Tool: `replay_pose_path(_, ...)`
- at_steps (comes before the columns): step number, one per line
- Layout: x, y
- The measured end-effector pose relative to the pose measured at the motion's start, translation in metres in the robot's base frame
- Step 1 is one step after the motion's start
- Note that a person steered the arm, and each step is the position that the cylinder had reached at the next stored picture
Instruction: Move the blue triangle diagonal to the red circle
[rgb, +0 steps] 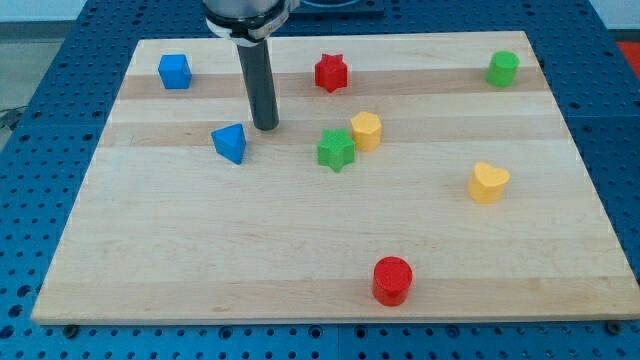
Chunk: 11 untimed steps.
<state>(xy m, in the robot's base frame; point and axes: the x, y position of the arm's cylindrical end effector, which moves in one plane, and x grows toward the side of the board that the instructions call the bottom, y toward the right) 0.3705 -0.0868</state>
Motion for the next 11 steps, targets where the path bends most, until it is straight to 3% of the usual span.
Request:
replay_pose_path(4, 0.025, -0.077)
replay_pose_path(5, 0.010, -0.028)
replay_pose_path(6, 0.010, -0.025)
replay_pose_path(7, 0.017, -0.021)
replay_pose_path(8, 0.059, -0.021)
replay_pose_path(11, 0.062, 0.049)
